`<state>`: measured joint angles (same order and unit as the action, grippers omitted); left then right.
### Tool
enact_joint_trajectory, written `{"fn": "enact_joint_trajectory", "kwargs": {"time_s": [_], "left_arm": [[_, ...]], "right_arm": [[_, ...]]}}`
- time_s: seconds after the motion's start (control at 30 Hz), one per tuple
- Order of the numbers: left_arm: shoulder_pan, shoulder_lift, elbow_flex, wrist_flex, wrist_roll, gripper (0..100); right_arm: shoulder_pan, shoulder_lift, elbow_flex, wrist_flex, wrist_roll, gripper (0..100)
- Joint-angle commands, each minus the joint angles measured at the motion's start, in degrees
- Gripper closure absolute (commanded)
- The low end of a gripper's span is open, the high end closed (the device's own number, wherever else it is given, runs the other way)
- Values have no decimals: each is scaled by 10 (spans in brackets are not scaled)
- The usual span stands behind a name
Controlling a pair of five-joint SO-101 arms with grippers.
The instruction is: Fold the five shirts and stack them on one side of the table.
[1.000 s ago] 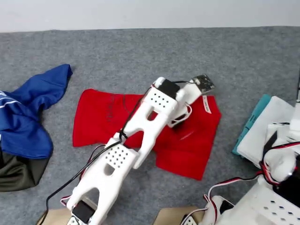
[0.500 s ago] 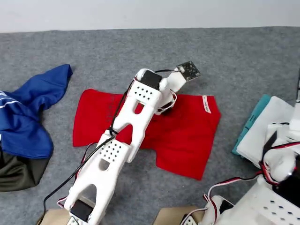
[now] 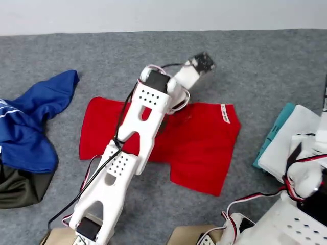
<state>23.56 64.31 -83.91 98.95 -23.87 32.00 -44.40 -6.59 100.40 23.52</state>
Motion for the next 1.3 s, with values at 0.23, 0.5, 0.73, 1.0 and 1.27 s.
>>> {"fn": "enact_joint_trajectory", "kwargs": {"time_s": [0.23,0.5,0.73,1.0,1.27], "left_arm": [[100,-156,225,4,42,855],[7,-98,255,-50,3,855],[-7,-76,255,-46,-5,855],[51,-94,157,16,11,855],[134,-12,145,1,39,885]], "right_arm": [[5,-5,19,17,3,940],[5,-5,23,15,4,940],[5,-2,23,12,4,940],[5,-5,23,15,4,940],[5,-5,23,17,2,940]]}}
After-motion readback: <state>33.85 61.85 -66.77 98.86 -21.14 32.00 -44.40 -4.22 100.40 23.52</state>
